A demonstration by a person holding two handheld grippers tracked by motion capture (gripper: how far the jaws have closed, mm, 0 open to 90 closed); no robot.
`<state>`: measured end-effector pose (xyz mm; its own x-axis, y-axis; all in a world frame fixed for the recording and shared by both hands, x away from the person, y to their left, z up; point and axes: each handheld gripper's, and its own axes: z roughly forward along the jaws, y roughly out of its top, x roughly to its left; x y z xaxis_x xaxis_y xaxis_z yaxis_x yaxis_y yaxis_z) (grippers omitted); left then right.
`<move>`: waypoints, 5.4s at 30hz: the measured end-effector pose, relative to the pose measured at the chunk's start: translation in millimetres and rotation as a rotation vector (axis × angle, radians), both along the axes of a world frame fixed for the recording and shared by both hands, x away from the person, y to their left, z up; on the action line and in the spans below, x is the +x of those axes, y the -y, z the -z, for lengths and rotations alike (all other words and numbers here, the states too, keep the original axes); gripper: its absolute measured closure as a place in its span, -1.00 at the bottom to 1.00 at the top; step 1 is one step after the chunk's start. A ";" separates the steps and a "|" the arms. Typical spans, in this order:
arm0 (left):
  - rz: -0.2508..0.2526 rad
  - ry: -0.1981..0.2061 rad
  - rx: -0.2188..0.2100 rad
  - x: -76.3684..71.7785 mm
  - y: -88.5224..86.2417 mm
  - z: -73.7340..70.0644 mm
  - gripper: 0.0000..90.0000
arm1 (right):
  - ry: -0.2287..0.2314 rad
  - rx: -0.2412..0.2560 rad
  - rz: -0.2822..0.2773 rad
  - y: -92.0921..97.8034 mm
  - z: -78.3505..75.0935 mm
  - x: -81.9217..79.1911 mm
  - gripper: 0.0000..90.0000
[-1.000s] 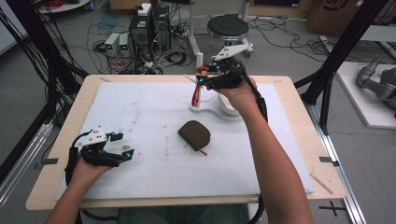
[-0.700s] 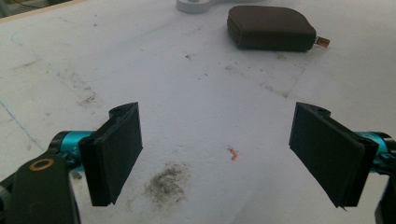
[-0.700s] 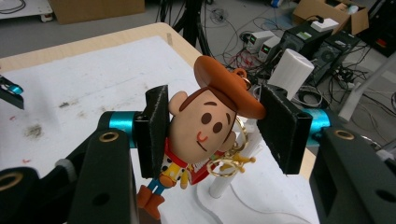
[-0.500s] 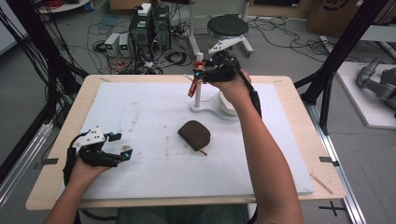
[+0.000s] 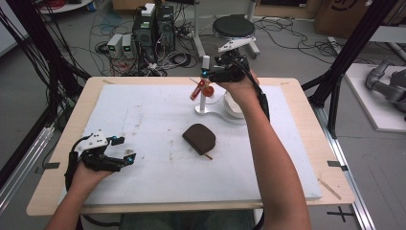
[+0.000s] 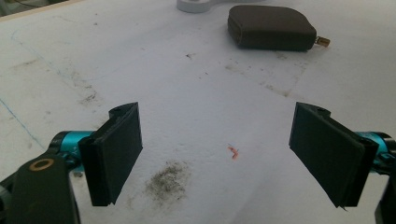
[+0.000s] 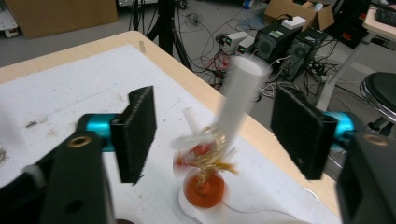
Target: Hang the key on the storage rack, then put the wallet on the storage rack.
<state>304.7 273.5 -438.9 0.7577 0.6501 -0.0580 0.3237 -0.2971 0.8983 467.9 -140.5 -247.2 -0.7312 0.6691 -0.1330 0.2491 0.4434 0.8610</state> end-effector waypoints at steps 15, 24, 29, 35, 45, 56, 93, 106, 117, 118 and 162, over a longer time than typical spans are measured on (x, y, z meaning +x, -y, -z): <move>0.009 0.003 0.006 -0.1 3.1 -1.1 -0.62 | 0.005 0.015 -0.025 22.1 1.7 -30.1 -0.43; 0.014 -0.001 0.007 -0.6 6.2 -0.5 -0.62 | 0.022 0.063 -0.048 46.4 15.8 -60.2 -0.48; 0.020 -0.002 0.009 -0.6 8.7 -0.4 -0.62 | 0.016 0.084 -0.037 63.9 28.5 -77.2 -0.52; 0.026 -0.002 0.013 -0.2 10.9 -0.2 -0.62 | 0.003 0.090 -0.027 85.4 51.8 -104.3 -0.53; 0.027 0.010 0.002 0.0 11.5 -1.6 -0.62 | -0.034 0.134 -0.003 113.9 100.5 -135.9 -0.53; 0.025 0.015 -0.009 4.0 9.1 -0.7 -0.62 | -0.099 0.156 0.036 132.4 148.4 -151.8 -0.55; 0.010 0.031 -0.005 2.8 5.8 -5.0 -0.62 | -0.114 0.149 0.066 130.0 168.9 -158.4 -0.57; 0.009 0.036 0.006 -0.6 7.6 -5.7 -0.62 | -0.150 0.043 -0.015 83.5 181.7 -157.9 -0.57; -0.011 0.040 0.003 -6.3 -2.1 -5.7 -0.62 | -0.209 -0.031 -0.104 38.6 195.3 -149.7 -0.39; -0.013 0.041 0.006 -6.9 -2.9 -5.8 -0.62 | -0.213 -0.037 -0.110 35.3 196.6 -148.8 -0.39; 0.001 0.033 0.038 -10.9 1.8 -2.5 -0.62 | -0.243 -0.145 -0.180 10.7 207.5 -139.7 0.99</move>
<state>293.8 271.7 -436.4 0.7593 0.6507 -0.0078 0.2935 -0.3318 0.8965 328.2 -151.1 -454.7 -0.8577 0.5135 -0.0249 0.3459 0.6121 0.7111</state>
